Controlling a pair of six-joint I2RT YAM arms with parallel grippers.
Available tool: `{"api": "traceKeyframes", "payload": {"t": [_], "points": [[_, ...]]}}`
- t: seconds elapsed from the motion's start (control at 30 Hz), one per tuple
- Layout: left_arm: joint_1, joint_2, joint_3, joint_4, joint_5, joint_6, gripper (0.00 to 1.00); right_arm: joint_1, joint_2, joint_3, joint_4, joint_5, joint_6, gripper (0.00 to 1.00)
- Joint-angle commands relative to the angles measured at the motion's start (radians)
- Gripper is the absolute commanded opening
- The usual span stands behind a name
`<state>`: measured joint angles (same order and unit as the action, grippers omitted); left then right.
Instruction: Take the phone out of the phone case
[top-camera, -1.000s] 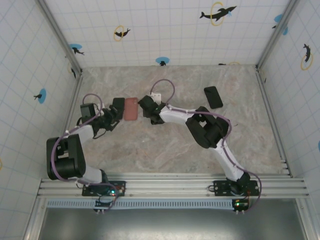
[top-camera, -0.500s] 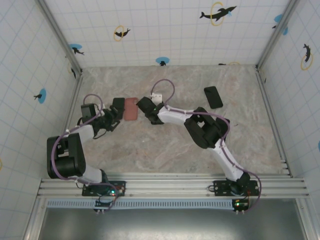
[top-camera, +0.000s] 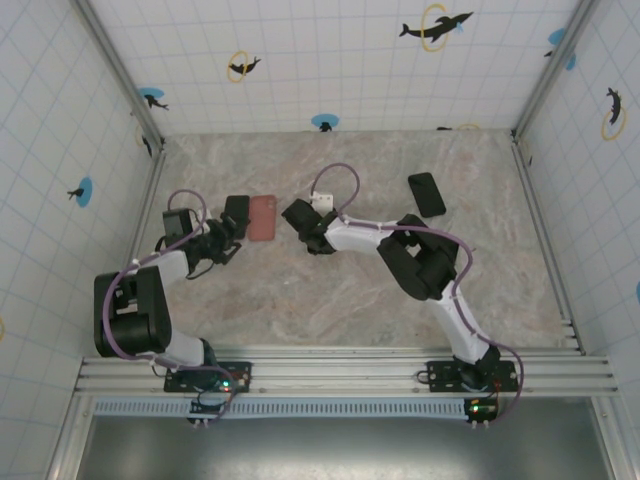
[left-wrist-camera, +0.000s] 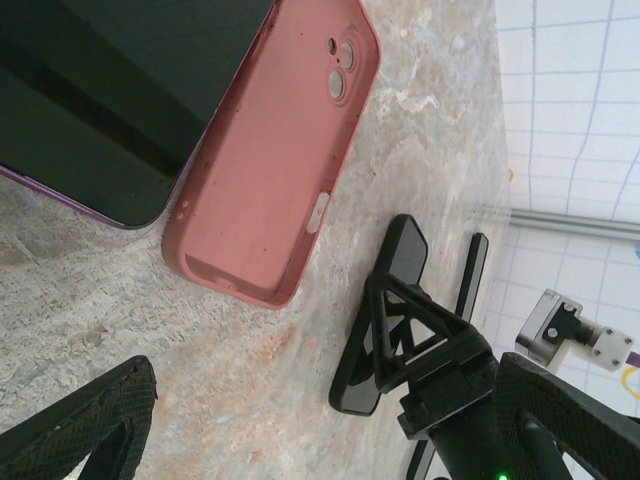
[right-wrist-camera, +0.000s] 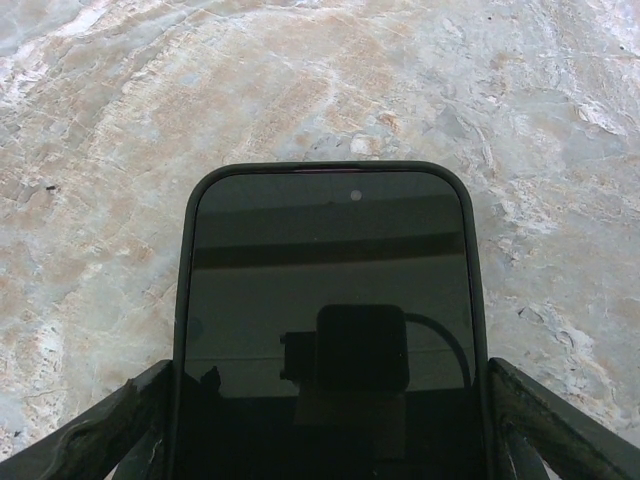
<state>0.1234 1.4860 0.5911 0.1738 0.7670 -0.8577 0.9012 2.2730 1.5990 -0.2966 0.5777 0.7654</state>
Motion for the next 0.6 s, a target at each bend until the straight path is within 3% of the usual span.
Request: {"api": "traceKeyframes", "payload": {"t": [0.0, 0.2, 0.57], "points": [[-0.002, -0.01, -0.004, 0.007, 0.018, 0.007, 0.89, -0.011, -0.041, -0.101, -0.034, -0.047, -0.014, 0.64], [-0.021, -0.033, 0.017, 0.004, 0.011, 0.006, 0.88, -0.021, -0.2, -0.286, 0.222, -0.061, -0.107, 0.56], [-0.127, -0.112, 0.075, -0.044, -0.052, 0.102, 0.83, -0.037, -0.461, -0.7, 0.809, -0.154, -0.283, 0.52]]}}
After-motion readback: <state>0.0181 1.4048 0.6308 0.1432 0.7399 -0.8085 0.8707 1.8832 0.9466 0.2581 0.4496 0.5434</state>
